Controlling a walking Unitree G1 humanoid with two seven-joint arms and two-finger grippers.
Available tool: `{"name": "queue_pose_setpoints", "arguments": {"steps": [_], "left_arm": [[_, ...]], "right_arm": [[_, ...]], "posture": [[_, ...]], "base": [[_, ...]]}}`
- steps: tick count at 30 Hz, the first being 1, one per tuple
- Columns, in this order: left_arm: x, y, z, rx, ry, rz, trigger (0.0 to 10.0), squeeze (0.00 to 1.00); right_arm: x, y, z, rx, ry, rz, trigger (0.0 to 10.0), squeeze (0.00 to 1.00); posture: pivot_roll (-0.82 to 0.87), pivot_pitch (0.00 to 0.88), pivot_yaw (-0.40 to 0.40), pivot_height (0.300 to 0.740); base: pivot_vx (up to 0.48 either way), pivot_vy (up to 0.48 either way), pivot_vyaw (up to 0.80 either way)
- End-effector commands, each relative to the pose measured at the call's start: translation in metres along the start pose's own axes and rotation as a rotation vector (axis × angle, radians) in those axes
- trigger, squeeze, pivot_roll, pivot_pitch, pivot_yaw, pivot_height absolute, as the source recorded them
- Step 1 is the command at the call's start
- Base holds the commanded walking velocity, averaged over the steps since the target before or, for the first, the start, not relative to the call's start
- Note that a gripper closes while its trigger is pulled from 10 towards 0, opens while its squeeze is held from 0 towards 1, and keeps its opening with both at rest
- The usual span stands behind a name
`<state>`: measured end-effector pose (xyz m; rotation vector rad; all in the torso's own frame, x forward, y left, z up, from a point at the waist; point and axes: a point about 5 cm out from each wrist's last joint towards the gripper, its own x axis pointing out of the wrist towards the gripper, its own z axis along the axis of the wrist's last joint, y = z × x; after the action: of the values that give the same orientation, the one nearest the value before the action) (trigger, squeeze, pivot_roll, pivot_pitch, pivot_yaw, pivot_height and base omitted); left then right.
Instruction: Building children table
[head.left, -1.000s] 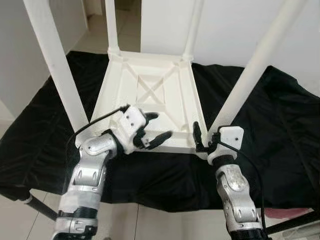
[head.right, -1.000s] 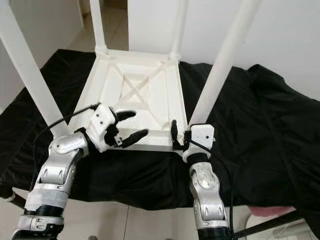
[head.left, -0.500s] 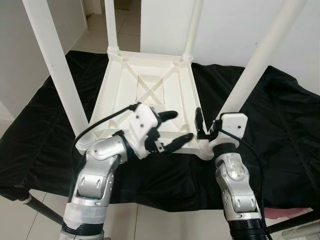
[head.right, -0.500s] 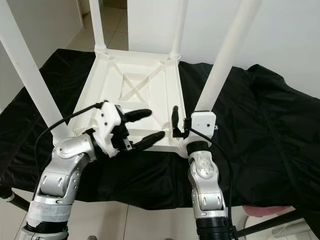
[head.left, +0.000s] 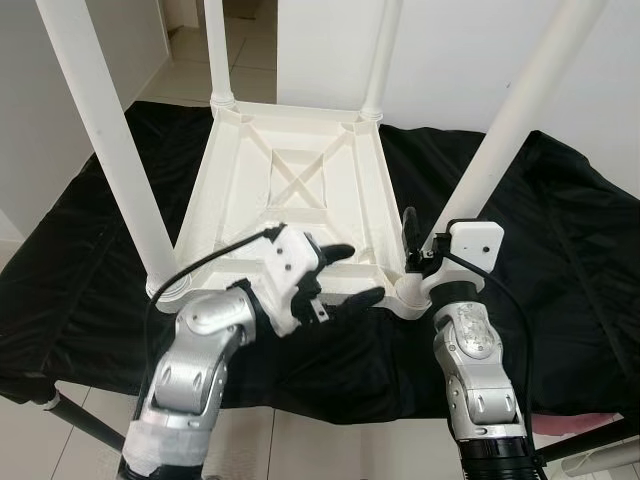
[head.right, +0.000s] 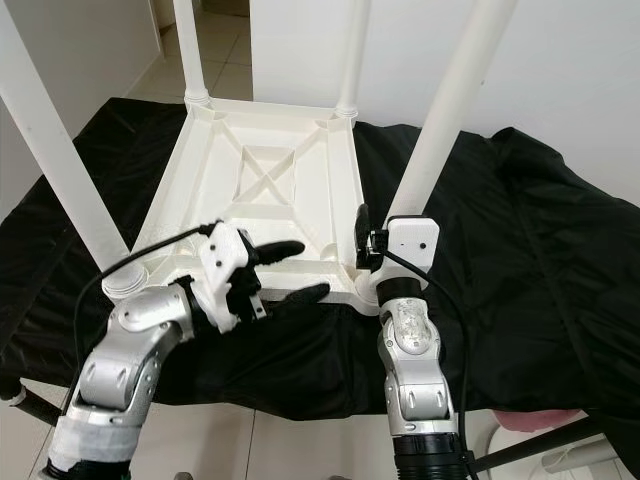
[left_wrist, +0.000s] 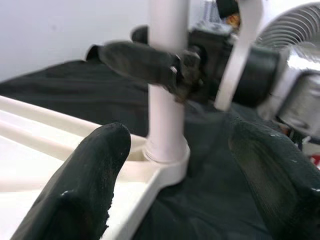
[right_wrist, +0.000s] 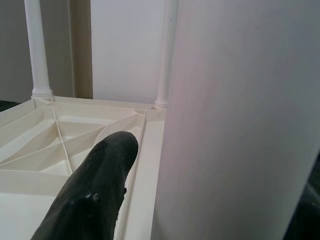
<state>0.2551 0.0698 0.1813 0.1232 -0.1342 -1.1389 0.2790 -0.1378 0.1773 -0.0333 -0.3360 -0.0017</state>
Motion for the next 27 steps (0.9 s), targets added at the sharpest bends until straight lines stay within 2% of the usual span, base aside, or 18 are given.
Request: {"name": "queue_pose_setpoints", "arguments": {"steps": [1, 6, 7, 10, 12, 14, 16, 18, 19, 20, 21, 22, 23, 27], "left_arm": [[0.0, 0.002, -0.001, 0.004, 0.011, 0.098, 10.0, 0.0], [-0.002, -0.002, -0.007, -0.014, 0.031, 0.1, 10.0, 0.0], [-0.004, -0.003, -0.011, -0.023, 0.046, 0.101, 10.0, 0.0], [-0.006, -0.003, -0.013, -0.029, 0.057, 0.102, 10.0, 0.0], [-0.008, -0.005, -0.017, -0.045, 0.072, 0.109, 10.0, 0.0], [-0.008, -0.005, -0.017, -0.045, 0.072, 0.109, 10.0, 0.0], [-0.011, -0.005, -0.02, -0.045, 0.089, 0.128, 10.0, 0.0], [-0.011, -0.005, -0.02, -0.045, 0.089, 0.128, 10.0, 0.0], [-0.012, -0.004, -0.021, -0.049, 0.091, 0.137, 10.0, 0.0], [-0.013, -0.003, -0.021, -0.047, 0.09, 0.145, 10.0, 0.0], [-0.013, -0.003, -0.021, -0.047, 0.09, 0.145, 10.0, 0.0], [-0.013, -0.002, -0.02, -0.046, 0.089, 0.153, 10.0, 0.0], [-0.014, -0.001, -0.02, -0.049, 0.088, 0.164, 10.0, 0.0], [-0.014, -0.002, -0.021, -0.052, 0.088, 0.167, 10.0, 0.0]], "right_arm": [[0.0, 0.001, 0.003, -0.003, -0.006, 0.0, 10.0, 0.0], [0.0, 0.003, 0.003, 0.027, 0.005, -0.007, 10.0, 0.0], [-0.001, 0.005, 0.003, 0.073, 0.015, -0.013, 10.0, 0.0], [-0.002, 0.006, 0.003, 0.105, 0.023, -0.017, 10.0, 0.0], [-0.003, 0.009, 0.003, 0.205, 0.042, -0.033, 10.0, 0.0], [-0.003, 0.009, 0.003, 0.205, 0.042, -0.033, 10.0, 0.0], [-0.004, 0.013, 0.004, 0.338, 0.06, -0.033, 10.0, 0.0], [-0.004, 0.013, 0.004, 0.338, 0.06, -0.033, 10.0, 0.0], [-0.004, 0.014, 0.004, 0.377, 0.065, -0.032, 10.0, 0.0], [-0.004, 0.014, 0.005, 0.39, 0.068, -0.028, 6.7, 0.0], [-0.004, 0.014, 0.005, 0.39, 0.068, -0.028, 6.7, 0.0], [-0.005, 0.013, 0.005, 0.379, 0.073, -0.027, 9.3, 0.0], [-0.004, 0.013, 0.005, 0.35, 0.076, -0.017, 10.0, 0.0], [-0.004, 0.012, 0.005, 0.34, 0.078, -0.013, 10.0, 0.0]], "posture": [[0.01, 0.0, -0.066, 0.74], [0.01, 0.0, -0.065, 0.74], [0.02, 0.0, -0.066, 0.74], [0.02, 0.0, -0.066, 0.74], [0.02, 0.0, -0.064, 0.74], [0.02, 0.0, -0.064, 0.74], [0.03, 0.0, -0.067, 0.74], [0.03, 0.0, -0.067, 0.74], [0.03, 0.0, -0.07, 0.74], [0.03, 0.0, -0.072, 0.74], [0.03, 0.0, -0.072, 0.74], [0.03, 0.001, -0.075, 0.74], [0.03, 0.001, -0.078, 0.74], [0.03, 0.002, -0.08, 0.74]], "base": [[0.0, 0.0, 0.0], [0.0, 0.0, 0.0], [0.0, 0.0, 0.0], [0.0, 0.0, 0.0], [0.0, 0.0, 0.0], [0.0, 0.0, 0.0], [0.0, 0.0, 0.0], [0.0, 0.0, 0.0], [0.0, 0.0, 0.0], [0.0, 0.0, 0.0], [0.0, 0.0, 0.0], [0.0, 0.0, 0.0], [0.0, 0.0, 0.0], [0.0, 0.0, 0.0]]}}
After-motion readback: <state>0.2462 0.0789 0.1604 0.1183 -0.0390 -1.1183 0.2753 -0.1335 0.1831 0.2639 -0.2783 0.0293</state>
